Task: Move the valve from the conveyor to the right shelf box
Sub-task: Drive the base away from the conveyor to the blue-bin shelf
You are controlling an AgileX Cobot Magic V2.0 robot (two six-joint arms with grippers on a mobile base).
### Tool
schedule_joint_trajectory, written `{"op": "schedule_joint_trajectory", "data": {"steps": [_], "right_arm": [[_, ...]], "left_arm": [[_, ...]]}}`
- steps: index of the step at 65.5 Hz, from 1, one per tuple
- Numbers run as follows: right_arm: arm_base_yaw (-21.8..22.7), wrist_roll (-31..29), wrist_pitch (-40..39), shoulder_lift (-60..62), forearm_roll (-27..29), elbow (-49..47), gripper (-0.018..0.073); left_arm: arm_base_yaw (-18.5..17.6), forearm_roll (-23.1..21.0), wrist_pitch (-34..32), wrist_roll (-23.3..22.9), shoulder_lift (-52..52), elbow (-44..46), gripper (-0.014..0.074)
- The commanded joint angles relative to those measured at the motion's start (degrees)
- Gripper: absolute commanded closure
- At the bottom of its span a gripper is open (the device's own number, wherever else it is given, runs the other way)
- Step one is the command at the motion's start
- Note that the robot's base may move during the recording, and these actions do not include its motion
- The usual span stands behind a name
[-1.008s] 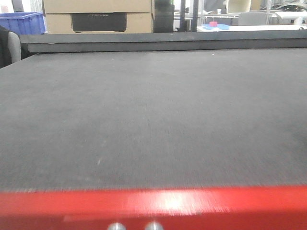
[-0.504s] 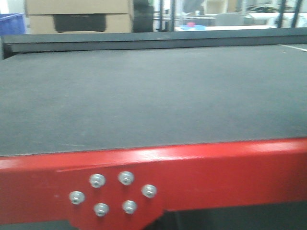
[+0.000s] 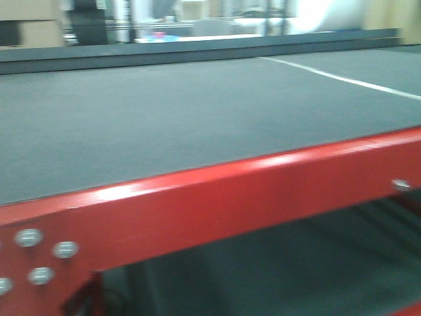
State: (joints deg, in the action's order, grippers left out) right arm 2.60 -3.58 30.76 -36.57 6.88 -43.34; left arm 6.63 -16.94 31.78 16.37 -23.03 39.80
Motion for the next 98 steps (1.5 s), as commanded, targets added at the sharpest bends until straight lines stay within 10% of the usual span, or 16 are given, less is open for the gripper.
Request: {"op": "schedule_joint_trajectory", "data": {"steps": [1, 98], "right_arm": [[0.2, -0.4, -4.7, 0.6, -0.3, -0.5, 0.0721], [0.2, -0.4, -4.7, 0.6, -0.3, -0.5, 0.0721]], "left_arm": [[0.1, -1.1, -3.3, 0.0, 0.5, 0.3, 0.0707], [0.1, -1.1, -3.3, 0.0, 0.5, 0.3, 0.0707]]}}
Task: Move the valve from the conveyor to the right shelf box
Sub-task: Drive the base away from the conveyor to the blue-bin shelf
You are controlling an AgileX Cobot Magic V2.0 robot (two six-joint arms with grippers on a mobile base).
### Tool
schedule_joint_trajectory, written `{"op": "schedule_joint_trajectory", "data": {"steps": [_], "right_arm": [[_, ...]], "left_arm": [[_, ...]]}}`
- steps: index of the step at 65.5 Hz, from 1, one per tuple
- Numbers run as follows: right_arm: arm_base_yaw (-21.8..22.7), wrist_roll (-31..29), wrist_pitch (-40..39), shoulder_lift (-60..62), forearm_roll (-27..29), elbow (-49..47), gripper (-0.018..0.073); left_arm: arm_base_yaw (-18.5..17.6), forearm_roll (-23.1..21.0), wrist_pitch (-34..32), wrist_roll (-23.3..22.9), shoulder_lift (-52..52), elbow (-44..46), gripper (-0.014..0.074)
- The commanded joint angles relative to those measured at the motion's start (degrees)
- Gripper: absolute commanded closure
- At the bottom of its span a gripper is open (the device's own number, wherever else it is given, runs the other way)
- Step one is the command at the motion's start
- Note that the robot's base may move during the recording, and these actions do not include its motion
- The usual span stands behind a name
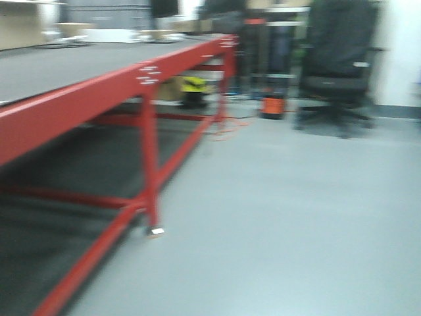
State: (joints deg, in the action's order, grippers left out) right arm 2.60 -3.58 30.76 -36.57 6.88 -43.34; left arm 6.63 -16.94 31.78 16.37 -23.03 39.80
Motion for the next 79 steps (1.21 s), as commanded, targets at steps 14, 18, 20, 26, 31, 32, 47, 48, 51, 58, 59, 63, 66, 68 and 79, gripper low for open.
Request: {"op": "schedule_joint_trajectory", "data": {"steps": [14, 18, 20, 26, 31, 32, 47, 48, 51, 58, 59, 63, 66, 68, 79], "right_arm": [[0.2, -0.4, -4.7, 0.6, -0.3, -0.5, 0.0721], [0.2, -0.4, -4.7, 0.6, -0.3, -0.5, 0.0721], [0.2, -0.4, -4.7, 0.6, -0.3, -0.5, 0.0721], [0.2, -0.4, -4.7, 0.6, -0.3, -0.5, 0.0721], [0.2, -0.4, -4.7, 0.6, -0.3, -0.5, 0.0721], [0.2, -0.4, -4.7, 0.6, -0.3, -0.5, 0.0721], [0.2, -0.4, -4.7, 0.6, -0.3, -0.5, 0.0721], [0.2, -0.4, -4.7, 0.6, -0.3, -0.5, 0.0721], [0.2, -0.4, -4.7, 0.6, -0.3, -0.5, 0.0721], [0.2, -0.4, -4.7, 0.6, -0.3, -0.5, 0.0721], [0.2, -0.4, -4.7, 0.6, -0.3, -0.5, 0.0721], [0.2, -0.4, -4.7, 0.6, -0.3, -0.5, 0.0721], [0.2, -0.4, -4.7, 0.6, -0.3, -0.5, 0.0721], [0.2, -0.4, -4.7, 0.6, -0.3, -0.5, 0.0721], [0.2, -0.4, -4.7, 0.6, -0.3, -0.5, 0.0721]], "left_arm": [[0.1, -1.1, -3.3, 0.0, 0.5, 0.3, 0.0707], [0.1, -1.1, -3.3, 0.0, 0.5, 0.3, 0.0707], [0.1, -1.1, -3.3, 0.0, 0.5, 0.3, 0.0707], [0.1, -1.1, -3.3, 0.0, 0.5, 0.3, 0.0707], [0.1, -1.1, -3.3, 0.0, 0.5, 0.3, 0.0707], [0.1, -1.1, -3.3, 0.0, 0.5, 0.3, 0.0707], [0.1, -1.1, -3.3, 0.0, 0.5, 0.3, 0.0707], [0.1, -1.1, -3.3, 0.0, 0.5, 0.3, 0.0707], [0.1, -1.1, -3.3, 0.0, 0.5, 0.3, 0.0707], [0.1, -1.1, -3.3, 0.0, 0.5, 0.3, 0.0707], [0.1, -1.1, -3.3, 0.0, 0.5, 0.3, 0.0707], [0.1, -1.1, -3.3, 0.0, 0.5, 0.3, 0.0707], [0.1, -1.1, -3.3, 0.0, 0.5, 0.3, 0.0707], [0.1, -1.1, -3.3, 0.0, 0.5, 0.3, 0.0707], [0.1, -1.1, -3.3, 0.0, 0.5, 0.3, 0.0707]]}}
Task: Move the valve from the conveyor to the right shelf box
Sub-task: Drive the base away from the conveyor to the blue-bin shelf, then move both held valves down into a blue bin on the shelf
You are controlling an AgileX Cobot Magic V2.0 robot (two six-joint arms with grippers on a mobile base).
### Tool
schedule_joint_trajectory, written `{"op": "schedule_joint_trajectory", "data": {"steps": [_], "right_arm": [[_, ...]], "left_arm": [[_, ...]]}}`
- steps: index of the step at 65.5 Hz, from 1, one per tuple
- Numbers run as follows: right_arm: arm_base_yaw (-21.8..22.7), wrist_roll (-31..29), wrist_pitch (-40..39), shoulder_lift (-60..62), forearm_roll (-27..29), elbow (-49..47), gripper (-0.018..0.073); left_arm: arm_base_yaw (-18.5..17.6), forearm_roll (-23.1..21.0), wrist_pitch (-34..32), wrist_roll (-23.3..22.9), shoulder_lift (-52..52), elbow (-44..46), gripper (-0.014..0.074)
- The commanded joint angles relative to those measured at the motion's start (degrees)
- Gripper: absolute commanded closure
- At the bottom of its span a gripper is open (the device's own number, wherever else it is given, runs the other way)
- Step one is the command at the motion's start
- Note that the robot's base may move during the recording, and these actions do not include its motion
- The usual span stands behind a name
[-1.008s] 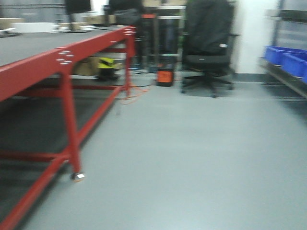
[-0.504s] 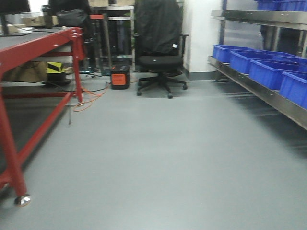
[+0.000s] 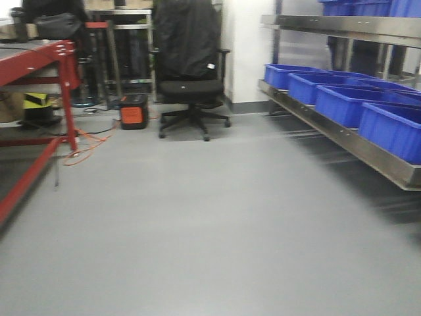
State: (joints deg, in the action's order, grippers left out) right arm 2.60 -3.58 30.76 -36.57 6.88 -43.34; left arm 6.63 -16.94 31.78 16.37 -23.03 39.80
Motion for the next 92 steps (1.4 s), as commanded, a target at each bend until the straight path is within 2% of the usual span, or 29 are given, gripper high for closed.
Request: {"op": "schedule_joint_trajectory", "data": {"steps": [1, 92], "right_arm": [[0.2, -0.4, -4.7, 0.6, -0.3, -0.5, 0.0721], [0.2, -0.4, -4.7, 0.6, -0.3, -0.5, 0.0721]], "left_arm": [[0.1, -1.1, -3.3, 0.0, 0.5, 0.3, 0.0707], [0.1, -1.1, -3.3, 0.0, 0.5, 0.3, 0.0707]]}}
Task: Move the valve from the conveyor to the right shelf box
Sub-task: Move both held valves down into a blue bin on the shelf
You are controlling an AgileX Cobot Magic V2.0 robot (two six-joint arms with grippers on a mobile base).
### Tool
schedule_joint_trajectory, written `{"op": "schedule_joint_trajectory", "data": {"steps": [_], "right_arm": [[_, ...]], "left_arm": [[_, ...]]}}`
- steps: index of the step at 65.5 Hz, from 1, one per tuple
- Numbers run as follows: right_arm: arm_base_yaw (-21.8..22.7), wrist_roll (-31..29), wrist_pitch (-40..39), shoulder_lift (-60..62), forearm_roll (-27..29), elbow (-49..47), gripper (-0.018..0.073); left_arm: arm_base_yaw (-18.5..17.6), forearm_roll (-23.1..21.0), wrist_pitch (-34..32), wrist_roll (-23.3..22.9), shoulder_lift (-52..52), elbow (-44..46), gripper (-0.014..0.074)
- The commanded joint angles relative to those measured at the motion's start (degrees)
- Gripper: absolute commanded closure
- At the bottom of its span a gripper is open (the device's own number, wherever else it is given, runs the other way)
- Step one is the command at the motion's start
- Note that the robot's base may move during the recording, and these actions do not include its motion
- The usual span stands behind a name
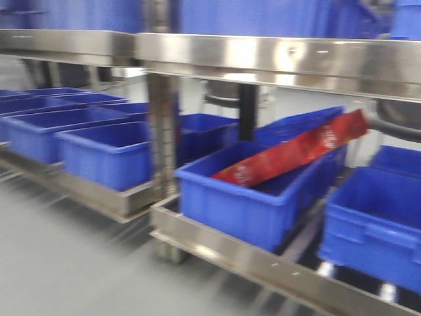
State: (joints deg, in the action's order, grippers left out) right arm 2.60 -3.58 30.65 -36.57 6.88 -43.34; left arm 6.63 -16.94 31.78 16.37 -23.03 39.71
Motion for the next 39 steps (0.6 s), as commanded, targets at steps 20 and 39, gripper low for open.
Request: {"op": "schedule_joint_trajectory", "data": {"steps": [20, 39], "right_arm": [[0.2, -0.4, -4.6, 0.6, -0.3, -0.5, 0.0721], [0.2, -0.4, -4.6, 0.6, -0.3, -0.5, 0.0721]], "left_arm": [[0.1, -1.1, -3.3, 0.0, 0.5, 0.4, 0.0707], [0.1, -1.1, -3.3, 0.0, 0.5, 0.4, 0.0707]]}}
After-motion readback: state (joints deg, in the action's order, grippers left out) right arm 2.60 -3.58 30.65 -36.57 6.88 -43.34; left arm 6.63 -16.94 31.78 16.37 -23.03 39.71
